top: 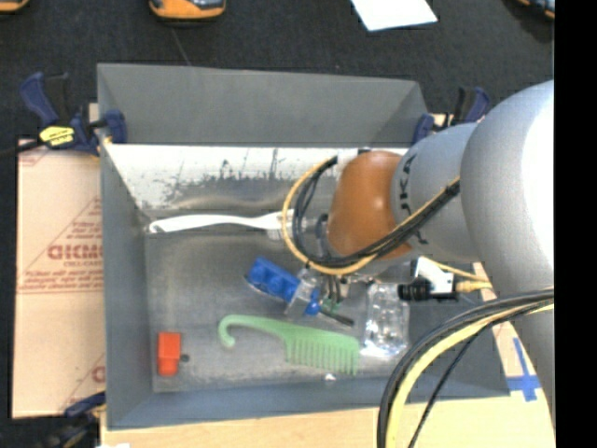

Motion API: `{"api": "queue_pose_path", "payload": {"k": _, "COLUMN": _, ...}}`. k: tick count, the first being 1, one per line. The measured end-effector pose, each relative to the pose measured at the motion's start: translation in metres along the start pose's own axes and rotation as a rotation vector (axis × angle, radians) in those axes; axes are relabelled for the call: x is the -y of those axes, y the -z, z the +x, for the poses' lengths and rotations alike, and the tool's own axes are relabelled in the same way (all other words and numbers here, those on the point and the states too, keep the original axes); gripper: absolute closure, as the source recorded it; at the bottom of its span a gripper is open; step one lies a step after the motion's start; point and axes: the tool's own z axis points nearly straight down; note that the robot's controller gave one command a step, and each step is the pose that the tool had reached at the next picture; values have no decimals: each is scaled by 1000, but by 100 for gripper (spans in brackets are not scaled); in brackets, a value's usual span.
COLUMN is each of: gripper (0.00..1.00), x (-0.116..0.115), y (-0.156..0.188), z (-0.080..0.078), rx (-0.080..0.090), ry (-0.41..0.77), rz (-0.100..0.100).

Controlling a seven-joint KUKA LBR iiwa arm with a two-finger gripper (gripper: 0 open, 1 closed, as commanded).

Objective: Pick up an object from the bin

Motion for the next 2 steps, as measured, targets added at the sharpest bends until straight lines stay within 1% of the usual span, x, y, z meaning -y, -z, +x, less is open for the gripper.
{"api": "queue_pose_path", "payload": {"k": 1, "gripper": 100, "x": 1, "y": 20, "z": 2, "rx": -6, "ry": 0, "rz": 3}}
{"api": "queue_pose_path", "payload": {"k": 2, "gripper": 100, "x": 1, "y": 58, "z": 1, "rx": -7, "ry": 3, "rz": 4}}
